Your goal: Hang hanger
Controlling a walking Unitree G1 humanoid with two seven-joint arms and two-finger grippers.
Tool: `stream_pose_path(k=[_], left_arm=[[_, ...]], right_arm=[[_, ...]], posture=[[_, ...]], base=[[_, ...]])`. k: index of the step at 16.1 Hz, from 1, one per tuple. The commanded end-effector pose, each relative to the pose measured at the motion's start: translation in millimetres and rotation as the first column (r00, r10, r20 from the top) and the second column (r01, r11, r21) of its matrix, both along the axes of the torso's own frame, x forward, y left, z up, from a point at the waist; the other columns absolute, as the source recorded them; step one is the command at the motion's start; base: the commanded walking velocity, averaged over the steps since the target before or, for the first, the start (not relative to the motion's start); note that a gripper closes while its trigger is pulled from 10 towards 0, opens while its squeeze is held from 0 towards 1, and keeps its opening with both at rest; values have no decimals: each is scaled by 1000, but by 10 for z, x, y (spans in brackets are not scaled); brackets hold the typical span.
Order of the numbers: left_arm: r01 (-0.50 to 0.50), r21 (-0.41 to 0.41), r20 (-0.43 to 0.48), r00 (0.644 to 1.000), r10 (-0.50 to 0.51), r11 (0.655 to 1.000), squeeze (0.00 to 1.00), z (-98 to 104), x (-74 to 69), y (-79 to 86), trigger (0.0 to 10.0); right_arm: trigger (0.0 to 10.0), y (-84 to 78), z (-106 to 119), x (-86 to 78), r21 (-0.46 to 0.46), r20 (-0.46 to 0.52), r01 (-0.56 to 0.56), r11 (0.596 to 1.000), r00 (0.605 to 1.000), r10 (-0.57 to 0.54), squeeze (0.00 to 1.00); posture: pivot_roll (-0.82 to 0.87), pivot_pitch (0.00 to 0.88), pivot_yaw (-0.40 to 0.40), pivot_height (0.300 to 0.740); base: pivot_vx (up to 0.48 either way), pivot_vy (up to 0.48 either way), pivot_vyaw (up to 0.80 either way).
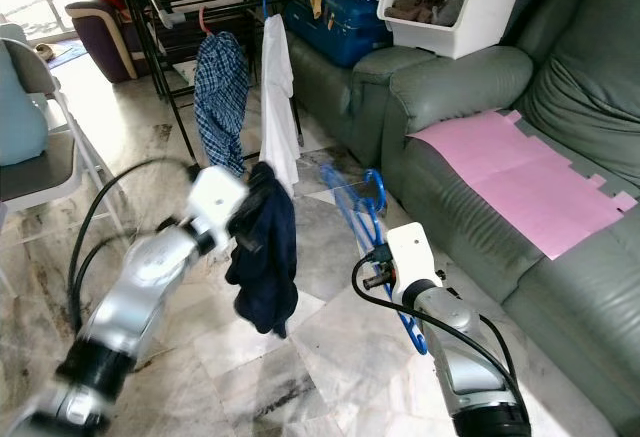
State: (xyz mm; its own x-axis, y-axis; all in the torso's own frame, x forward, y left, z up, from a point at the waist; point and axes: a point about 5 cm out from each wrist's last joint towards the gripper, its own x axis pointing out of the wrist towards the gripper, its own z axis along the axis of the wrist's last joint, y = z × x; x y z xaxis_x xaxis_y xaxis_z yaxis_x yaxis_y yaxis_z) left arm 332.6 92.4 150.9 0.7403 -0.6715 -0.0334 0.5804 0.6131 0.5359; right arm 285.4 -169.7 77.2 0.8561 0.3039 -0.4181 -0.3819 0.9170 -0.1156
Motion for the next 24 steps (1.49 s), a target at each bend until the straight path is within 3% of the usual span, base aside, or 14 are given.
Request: stream_pose_path(k=[1, 3, 4, 5, 6, 7, 8, 11, 13, 15, 17, 20, 23, 24], left_arm=[[63, 154, 69, 995, -75, 986, 0, 39, 52, -35, 10000], [117, 251, 102, 984, -146, 961, 0, 110, 109, -70, 10000], [138, 333, 136, 972, -192, 933, 0, 132, 142, -79, 10000], [129, 492, 176, 954, -244, 861, 0, 176, 228, -35, 10000], [122, 567, 199, 940, -279, 815, 0, 212, 284, 7, 10000], [119, 585, 198, 938, -283, 803, 0, 235, 307, 30, 10000], [91, 673, 244, 910, -336, 734, 0, 323, 364, 86, 10000], [93, 742, 245, 885, -397, 664, 0, 410, 422, 158, 10000], [29, 794, 277, 872, -404, 607, 0, 490, 495, 249, 10000], [-16, 805, 299, 874, -382, 594, 0, 534, 542, 306, 10000], [-53, 785, 332, 877, -348, 617, 0, 603, 583, 314, 10000], [-67, 782, 355, 865, -354, 620, 0, 601, 590, 317, 10000], [-40, 737, 396, 834, -383, 674, 0, 666, 557, 262, 10000], [-35, 743, 386, 838, -386, 668, 0, 651, 554, 277, 10000]], right_arm=[[10000, 7, 32, -34, -16, -13, -68, 998, 998, 68, 0], [10000, -5, 40, -86, -23, -39, -138, 990, 990, 137, 0], [10000, -25, 48, -103, -35, -50, -170, 985, 985, 168, 0], [10000, -69, 86, -110, -26, -59, -192, 981, 980, 190, 0], [10000, -75, 105, -107, -23, -62, -204, 979, 977, 202, 0], [10000, -71, 111, -109, -24, -62, -214, 977, 975, 212, 0], [10000, -43, 128, -122, -10, -69, -243, 970, 968, 242, 0], [10000, 44, 154, -177, 27, -85, -331, 943, 940, 332, 0], [10000, 41, 196, -191, 33, -84, -345, 938, 934, 347, 0], [10000, 15, 228, -204, 35, -83, -352, 935, 932, 354, 0], [10000, -54, 265, -236, 27, -97, -371, 928, 923, 372, 0], [10000, -108, 307, -259, 32, -125, -408, 912, 904, 409, 0], [10000, -84, 261, -269, 43, -142, -422, 905, 894, 424, 0], [10000, -70, 269, -277, 46, -139, -434, 900, 889, 436, 0]], posture=[[-93, 0, 35, 740], [-100, 0, 45, 740], [-104, 0, 49, 740], [-107, 0, 53, 740], [-106, 0, 54, 740], [-105, 0, 54, 740], [-102, 0, 52, 740], [-99, 0, 58, 740], [-108, 0, 69, 740], [-115, 0, 76, 740], [-118, 0, 79, 740], [-121, 0, 81, 740], [-123, 0, 87, 740], [-114, 0, 91, 740]], base=[[0, 0, 0], [0, 0, 0], [0, 0, 0], [0, 0, 0], [0, 0, 0], [0, 0, 0], [0, 0, 0], [0, 0, 0], [0, 0, 0], [0, 0, 0], [0, 0, 0], [0, 0, 0], [0, 0, 0], [0, 0, 0]])
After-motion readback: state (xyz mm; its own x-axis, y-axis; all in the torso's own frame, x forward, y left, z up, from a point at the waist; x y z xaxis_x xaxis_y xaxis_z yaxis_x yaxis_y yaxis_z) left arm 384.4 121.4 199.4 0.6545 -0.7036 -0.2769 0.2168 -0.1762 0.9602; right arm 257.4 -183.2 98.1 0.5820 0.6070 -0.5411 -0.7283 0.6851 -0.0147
